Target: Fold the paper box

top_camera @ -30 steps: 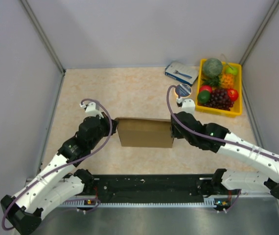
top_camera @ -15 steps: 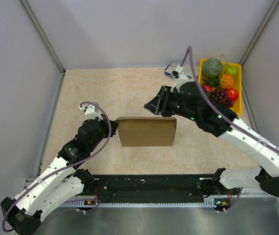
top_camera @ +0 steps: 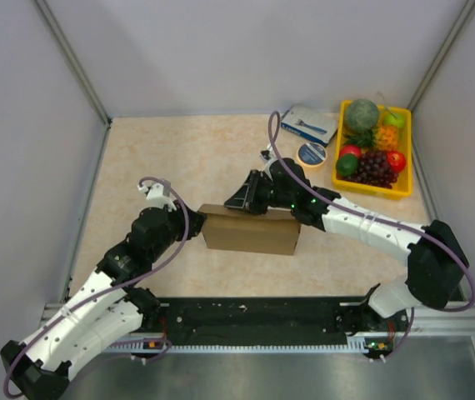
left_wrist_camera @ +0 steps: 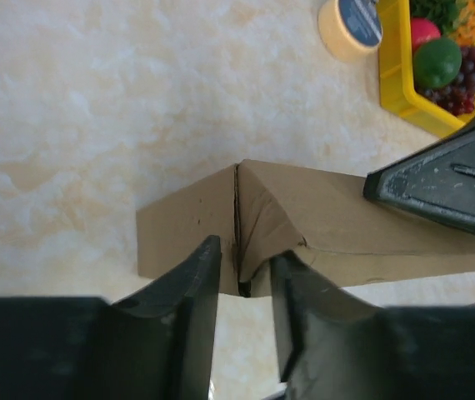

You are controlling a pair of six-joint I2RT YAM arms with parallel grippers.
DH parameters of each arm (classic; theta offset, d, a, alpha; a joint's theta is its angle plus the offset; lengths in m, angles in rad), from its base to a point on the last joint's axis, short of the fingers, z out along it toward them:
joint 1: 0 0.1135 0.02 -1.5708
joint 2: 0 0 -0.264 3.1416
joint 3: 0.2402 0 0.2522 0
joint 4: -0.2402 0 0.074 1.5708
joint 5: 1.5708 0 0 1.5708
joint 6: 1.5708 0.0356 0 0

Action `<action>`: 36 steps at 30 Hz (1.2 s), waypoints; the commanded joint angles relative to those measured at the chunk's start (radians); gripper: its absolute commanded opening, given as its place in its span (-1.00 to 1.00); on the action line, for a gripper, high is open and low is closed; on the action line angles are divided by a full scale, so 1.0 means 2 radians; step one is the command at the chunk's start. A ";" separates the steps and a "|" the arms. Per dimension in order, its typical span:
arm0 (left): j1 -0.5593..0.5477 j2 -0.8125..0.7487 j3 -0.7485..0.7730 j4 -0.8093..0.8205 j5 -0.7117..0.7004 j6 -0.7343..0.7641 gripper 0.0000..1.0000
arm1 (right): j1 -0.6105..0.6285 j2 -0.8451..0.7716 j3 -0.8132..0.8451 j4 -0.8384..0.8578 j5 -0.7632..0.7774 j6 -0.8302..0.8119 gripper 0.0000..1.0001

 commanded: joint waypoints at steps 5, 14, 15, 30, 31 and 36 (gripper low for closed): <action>-0.003 -0.031 0.086 -0.141 0.092 0.051 0.50 | -0.002 -0.030 -0.062 0.073 -0.017 -0.020 -0.64; 0.024 0.074 0.233 -0.209 0.092 0.062 0.73 | -0.004 -0.028 -0.046 0.060 -0.012 -0.046 -0.61; 0.028 0.081 0.231 -0.203 0.108 0.061 0.74 | -0.004 -0.029 -0.043 0.056 -0.011 -0.049 -0.61; 0.123 0.041 0.001 -0.032 0.204 0.015 0.15 | -0.053 -0.062 0.006 -0.042 -0.031 -0.100 -0.46; 0.123 0.045 -0.004 -0.025 0.204 0.009 0.16 | -0.059 -0.075 0.020 -0.062 -0.037 -0.110 -0.40; 0.123 0.074 0.005 0.003 0.209 0.028 0.50 | -0.064 -0.112 0.037 -0.245 -0.018 -0.276 0.33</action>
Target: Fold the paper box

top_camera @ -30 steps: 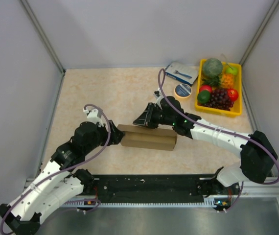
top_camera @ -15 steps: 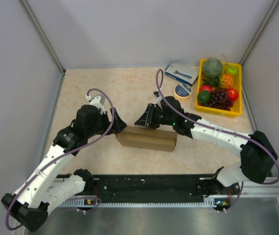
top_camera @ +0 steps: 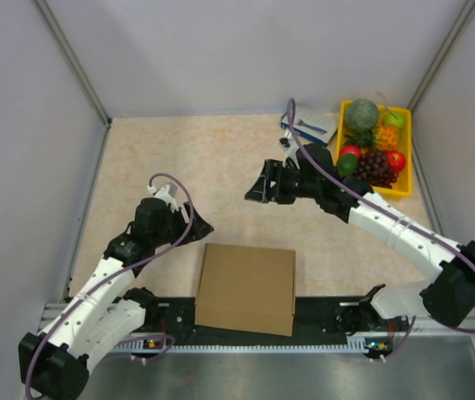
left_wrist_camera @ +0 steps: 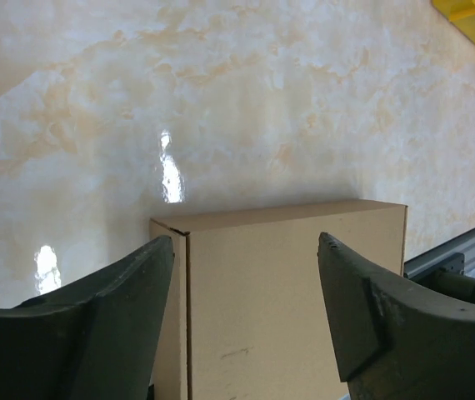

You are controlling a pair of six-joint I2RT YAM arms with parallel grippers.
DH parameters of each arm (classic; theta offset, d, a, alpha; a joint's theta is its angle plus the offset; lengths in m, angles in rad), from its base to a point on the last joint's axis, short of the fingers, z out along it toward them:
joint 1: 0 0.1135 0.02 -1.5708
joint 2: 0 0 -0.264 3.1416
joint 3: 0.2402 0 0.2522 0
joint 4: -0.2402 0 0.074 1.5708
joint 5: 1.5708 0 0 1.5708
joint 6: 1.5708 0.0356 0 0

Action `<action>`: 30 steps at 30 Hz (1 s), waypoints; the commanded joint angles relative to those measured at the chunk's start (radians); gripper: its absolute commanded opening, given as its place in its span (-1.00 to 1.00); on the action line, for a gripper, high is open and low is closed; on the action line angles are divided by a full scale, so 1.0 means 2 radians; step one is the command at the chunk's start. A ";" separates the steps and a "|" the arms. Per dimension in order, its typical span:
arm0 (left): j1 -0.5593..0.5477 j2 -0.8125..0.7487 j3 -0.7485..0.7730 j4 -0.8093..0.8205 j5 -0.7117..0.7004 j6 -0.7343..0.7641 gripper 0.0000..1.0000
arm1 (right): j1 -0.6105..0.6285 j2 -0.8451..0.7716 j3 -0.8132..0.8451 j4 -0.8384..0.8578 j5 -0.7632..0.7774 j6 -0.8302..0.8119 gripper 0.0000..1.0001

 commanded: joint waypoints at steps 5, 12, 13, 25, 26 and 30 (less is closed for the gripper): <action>0.003 0.054 0.046 -0.061 -0.007 0.006 0.61 | 0.018 -0.147 -0.095 -0.188 -0.006 -0.139 0.50; 0.000 0.004 -0.035 -0.066 0.059 -0.023 0.60 | 0.040 -0.273 -0.244 -0.212 0.015 -0.060 0.62; -0.001 -0.004 -0.050 -0.052 0.064 -0.030 0.59 | 0.046 -0.271 -0.258 -0.179 0.006 -0.043 0.61; -0.002 0.104 -0.066 0.164 0.119 -0.083 0.43 | -0.029 -0.103 -0.278 0.085 -0.084 0.006 0.53; -0.002 0.135 -0.053 0.174 0.117 -0.083 0.42 | -0.049 -0.080 -0.250 0.094 -0.091 0.001 0.53; -0.001 0.227 0.042 0.182 0.094 -0.060 0.47 | -0.112 0.029 -0.176 0.131 -0.135 -0.009 0.55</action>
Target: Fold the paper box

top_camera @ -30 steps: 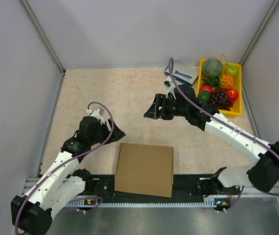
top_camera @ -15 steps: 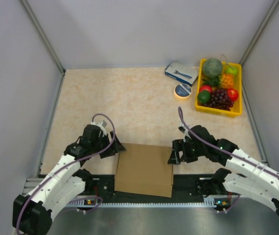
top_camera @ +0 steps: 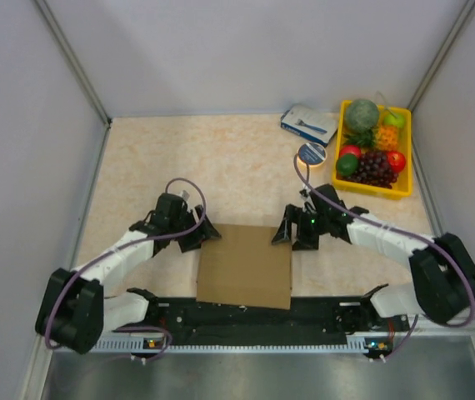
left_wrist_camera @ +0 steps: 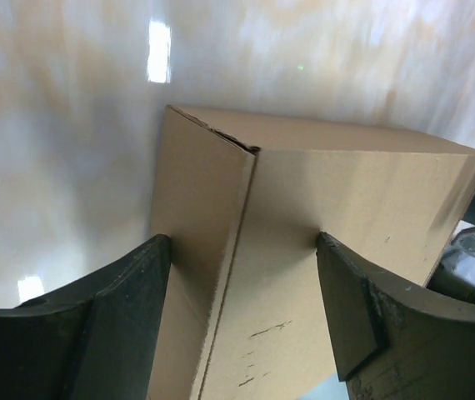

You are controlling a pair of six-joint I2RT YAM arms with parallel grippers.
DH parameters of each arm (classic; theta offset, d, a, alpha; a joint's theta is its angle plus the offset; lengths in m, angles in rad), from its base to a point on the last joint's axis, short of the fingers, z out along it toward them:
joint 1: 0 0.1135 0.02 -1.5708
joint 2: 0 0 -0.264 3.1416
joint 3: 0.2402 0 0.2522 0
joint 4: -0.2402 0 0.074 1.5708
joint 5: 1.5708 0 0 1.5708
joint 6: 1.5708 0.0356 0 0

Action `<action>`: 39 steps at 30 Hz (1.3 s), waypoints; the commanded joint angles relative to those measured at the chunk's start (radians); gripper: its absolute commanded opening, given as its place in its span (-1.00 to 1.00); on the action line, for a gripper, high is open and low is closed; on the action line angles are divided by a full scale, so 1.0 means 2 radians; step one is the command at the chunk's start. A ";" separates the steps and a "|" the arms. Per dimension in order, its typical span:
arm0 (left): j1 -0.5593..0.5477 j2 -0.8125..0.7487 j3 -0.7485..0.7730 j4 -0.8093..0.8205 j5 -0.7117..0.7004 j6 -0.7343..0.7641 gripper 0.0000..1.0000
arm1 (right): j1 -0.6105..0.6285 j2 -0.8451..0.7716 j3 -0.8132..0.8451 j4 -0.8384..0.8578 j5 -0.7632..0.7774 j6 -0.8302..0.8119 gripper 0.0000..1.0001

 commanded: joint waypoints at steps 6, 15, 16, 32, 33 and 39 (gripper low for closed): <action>0.044 0.163 0.231 -0.010 -0.021 0.112 0.63 | -0.098 0.175 0.229 -0.019 -0.002 -0.175 0.66; 0.048 0.018 0.144 -0.095 -0.066 0.194 0.89 | -0.074 -0.037 0.033 0.027 0.002 -0.222 0.80; 0.043 0.008 0.125 -0.091 -0.064 0.193 0.85 | -0.063 -0.050 0.010 0.027 0.004 -0.224 0.81; -0.138 0.004 0.126 -0.053 -0.181 0.436 0.81 | 0.035 -0.057 -0.024 0.113 0.098 -0.313 0.66; -0.138 0.012 0.130 -0.055 -0.181 0.450 0.80 | 0.049 -0.052 -0.021 0.115 0.109 -0.322 0.66; -0.144 0.060 0.133 -0.077 -0.174 0.536 0.78 | 0.062 -0.021 -0.021 0.136 0.120 -0.333 0.67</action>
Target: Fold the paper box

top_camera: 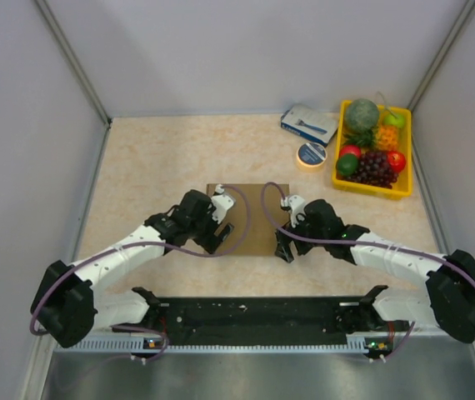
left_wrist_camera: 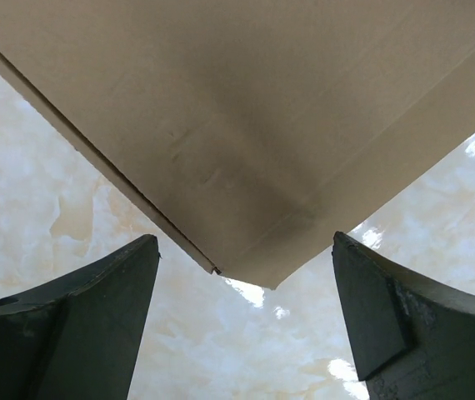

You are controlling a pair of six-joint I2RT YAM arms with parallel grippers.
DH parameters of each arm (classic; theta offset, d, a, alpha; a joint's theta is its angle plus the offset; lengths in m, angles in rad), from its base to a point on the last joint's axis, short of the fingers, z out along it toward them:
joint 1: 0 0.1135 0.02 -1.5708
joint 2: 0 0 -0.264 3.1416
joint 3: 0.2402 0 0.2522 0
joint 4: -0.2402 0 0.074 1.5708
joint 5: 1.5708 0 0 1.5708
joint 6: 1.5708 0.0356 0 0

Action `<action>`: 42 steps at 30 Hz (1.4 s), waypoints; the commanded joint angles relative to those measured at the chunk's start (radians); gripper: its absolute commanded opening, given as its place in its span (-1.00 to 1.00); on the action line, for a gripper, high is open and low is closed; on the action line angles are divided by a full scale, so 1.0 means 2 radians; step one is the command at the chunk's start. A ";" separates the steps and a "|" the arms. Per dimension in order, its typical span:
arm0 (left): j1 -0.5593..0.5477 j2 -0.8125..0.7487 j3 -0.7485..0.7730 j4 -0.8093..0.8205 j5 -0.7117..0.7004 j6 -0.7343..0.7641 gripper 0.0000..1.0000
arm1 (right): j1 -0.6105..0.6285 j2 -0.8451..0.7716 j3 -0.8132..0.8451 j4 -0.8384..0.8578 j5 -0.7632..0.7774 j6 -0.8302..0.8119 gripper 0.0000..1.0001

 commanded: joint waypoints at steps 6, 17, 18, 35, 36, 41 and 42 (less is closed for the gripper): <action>-0.040 -0.012 0.042 0.024 -0.027 0.062 0.68 | 0.023 0.019 0.029 0.015 0.103 0.013 0.63; -0.007 0.125 0.222 0.109 -0.017 -0.071 0.28 | 0.024 -0.102 0.052 -0.179 0.044 0.384 -0.29; -0.008 0.180 0.264 0.110 -0.020 -0.074 0.30 | 0.031 -0.108 0.018 -0.119 0.028 0.415 -0.44; -0.011 0.469 0.486 0.063 -0.035 -0.077 0.10 | 0.092 0.007 0.050 -0.128 0.170 0.745 -1.00; -0.011 0.471 0.483 0.064 -0.033 -0.075 0.10 | 0.093 0.010 0.053 -0.135 0.178 0.747 -1.00; -0.012 0.462 0.457 0.078 -0.012 -0.060 0.04 | 0.085 0.022 0.052 -0.148 0.198 0.767 -1.00; -0.013 0.460 0.455 0.079 -0.010 -0.057 0.00 | 0.085 0.023 0.050 -0.154 0.200 0.772 -1.00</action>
